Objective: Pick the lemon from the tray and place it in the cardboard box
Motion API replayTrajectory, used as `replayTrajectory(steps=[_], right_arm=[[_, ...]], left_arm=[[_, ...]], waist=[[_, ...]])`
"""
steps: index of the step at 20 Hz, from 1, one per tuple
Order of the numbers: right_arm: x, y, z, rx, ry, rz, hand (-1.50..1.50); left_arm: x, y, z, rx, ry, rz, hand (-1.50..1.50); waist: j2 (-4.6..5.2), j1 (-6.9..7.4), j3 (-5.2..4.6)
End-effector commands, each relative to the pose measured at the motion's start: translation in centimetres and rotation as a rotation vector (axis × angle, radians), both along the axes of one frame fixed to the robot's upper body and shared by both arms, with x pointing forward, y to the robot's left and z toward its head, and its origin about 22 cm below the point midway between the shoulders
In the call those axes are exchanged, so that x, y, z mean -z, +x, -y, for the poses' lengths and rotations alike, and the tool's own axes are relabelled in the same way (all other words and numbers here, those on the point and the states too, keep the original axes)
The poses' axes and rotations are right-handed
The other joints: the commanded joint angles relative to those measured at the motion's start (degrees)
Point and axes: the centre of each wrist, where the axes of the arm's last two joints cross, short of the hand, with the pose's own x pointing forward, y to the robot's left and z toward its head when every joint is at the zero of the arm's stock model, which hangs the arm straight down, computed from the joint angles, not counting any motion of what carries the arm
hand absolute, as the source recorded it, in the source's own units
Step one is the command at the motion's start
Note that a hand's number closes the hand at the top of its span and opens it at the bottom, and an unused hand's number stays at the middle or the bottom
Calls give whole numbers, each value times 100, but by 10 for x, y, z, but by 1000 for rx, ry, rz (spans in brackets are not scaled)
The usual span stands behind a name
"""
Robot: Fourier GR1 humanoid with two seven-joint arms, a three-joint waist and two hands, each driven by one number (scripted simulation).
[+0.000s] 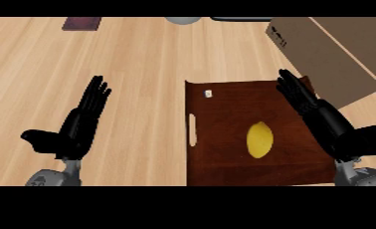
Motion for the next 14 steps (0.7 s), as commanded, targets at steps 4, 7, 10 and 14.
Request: replayTrajectory(steps=[4,7,10,14], right_arm=[[-26,-14,31,584,-123,356,150],[-14,-29,91,659,-632,268,150],[7,-49,79,1140,-358,349,150],[35,-89,61,1292,-517,467,-150]], left_arm=[[16,-16,-47,-243,140,-109,0],[25,-26,-59,-288,171,-165,0],[32,-34,-73,-397,182,-222,0],[36,-38,-70,-403,196,-240,0]], waist=[[-53,-421,115],[112,-688,-103],[-41,-958,107],[-3,-792,99]])
